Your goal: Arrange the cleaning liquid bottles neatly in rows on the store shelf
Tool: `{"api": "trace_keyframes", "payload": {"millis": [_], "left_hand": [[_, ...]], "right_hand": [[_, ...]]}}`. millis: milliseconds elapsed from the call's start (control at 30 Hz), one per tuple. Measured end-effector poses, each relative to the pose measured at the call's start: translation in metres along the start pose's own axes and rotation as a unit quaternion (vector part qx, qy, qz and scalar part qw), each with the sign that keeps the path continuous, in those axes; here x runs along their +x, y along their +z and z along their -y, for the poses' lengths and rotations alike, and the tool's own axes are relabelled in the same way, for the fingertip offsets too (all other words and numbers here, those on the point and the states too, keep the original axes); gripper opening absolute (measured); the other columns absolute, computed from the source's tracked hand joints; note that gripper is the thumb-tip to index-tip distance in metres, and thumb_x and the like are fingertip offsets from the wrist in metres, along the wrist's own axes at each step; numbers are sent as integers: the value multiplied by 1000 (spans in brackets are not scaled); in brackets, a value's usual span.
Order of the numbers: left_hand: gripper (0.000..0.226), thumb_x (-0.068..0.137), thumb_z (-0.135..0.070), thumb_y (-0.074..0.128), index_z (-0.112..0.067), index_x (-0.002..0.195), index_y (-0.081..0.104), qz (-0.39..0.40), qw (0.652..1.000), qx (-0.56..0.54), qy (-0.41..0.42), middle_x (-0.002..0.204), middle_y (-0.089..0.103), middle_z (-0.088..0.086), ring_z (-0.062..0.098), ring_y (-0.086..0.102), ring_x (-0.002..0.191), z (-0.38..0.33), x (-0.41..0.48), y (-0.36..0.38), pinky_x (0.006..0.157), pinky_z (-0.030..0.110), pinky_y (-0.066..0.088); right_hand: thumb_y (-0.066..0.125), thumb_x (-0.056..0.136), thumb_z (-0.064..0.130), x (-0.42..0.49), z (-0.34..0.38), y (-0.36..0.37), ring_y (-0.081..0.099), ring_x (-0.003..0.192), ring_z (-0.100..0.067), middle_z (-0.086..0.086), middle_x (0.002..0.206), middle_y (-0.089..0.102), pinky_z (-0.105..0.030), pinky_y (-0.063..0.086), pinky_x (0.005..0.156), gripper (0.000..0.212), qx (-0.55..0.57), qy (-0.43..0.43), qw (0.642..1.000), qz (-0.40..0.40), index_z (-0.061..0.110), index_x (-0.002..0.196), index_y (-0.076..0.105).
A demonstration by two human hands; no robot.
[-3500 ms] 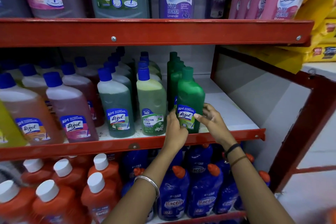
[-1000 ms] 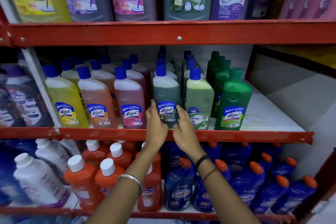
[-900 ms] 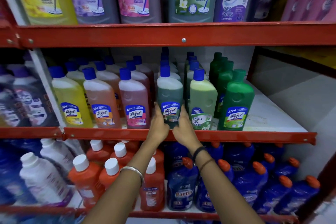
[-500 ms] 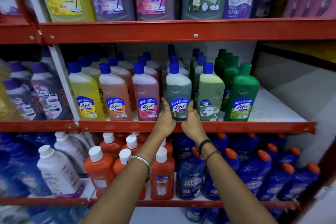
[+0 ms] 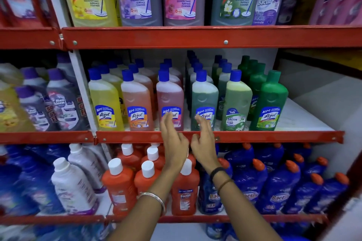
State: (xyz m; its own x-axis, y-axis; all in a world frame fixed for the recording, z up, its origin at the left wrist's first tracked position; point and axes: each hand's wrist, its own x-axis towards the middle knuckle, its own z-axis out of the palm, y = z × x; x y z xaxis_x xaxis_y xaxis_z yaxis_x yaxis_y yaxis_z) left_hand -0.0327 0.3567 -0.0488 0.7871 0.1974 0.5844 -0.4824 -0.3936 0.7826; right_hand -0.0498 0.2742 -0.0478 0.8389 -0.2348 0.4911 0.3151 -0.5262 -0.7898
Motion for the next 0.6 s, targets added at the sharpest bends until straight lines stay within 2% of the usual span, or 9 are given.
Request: {"api": "trace_keyframes", "payload": {"millis": [33,100,167,233,367,500,533,600], "left_hand": [[75,68,20,36,-4,139,28,-13,1000,-2,-10,148,27,16,23,24,138,6,3,-5,107,2,9],[78,69,20,34,-3,142,20,7,998,-7,-69,153,20,18,26,18,142,18,13,-15,107,8,8],[78,72,19,34,-4,144,16,50,992,-2,-116,155,19,15,24,18,143,25,20,-22,110,16,11],[75,73,18,35,-3,143,19,78,989,10,-125,154,23,16,24,22,143,26,21,-25,115,26,15],[70,76,14,38,-1,142,21,97,985,42,-137,153,24,18,26,21,143,20,20,-26,117,32,15],[68,77,6,44,-1,142,24,124,981,74,-133,150,31,20,29,27,140,12,20,-31,115,34,22],[66,77,1,48,-3,140,28,102,985,83,-111,147,36,20,31,32,138,8,22,-31,112,36,28],[63,80,-13,55,-9,138,32,43,991,101,-72,148,36,13,28,33,137,-18,25,-34,110,38,31]], "right_hand": [[38,74,-9,1,3,6,32,138,-23,-15,148,36,-28,22,117,67,2,-4,999,41,2,140,33],[37,77,-11,8,7,17,23,144,-23,-15,155,25,-23,14,116,70,-14,16,996,91,1,145,22],[36,78,-13,14,7,24,19,145,-24,-16,157,19,-19,11,114,72,-23,42,993,111,1,146,16],[35,77,-13,16,8,30,21,145,-24,-17,156,21,-22,14,116,72,-28,52,991,124,1,146,18],[39,76,-9,17,10,33,32,141,-25,-15,153,31,-25,23,114,71,-27,78,990,117,2,145,25],[43,79,-4,13,15,20,32,141,-25,-16,152,33,-25,23,114,65,-35,55,989,136,2,143,29],[44,82,-1,14,14,15,31,141,-25,-16,152,33,-25,23,115,63,-29,36,992,121,2,143,29],[47,88,7,16,30,-4,31,141,-24,-15,152,33,-28,23,116,59,-16,-3,999,40,4,144,28]]}}
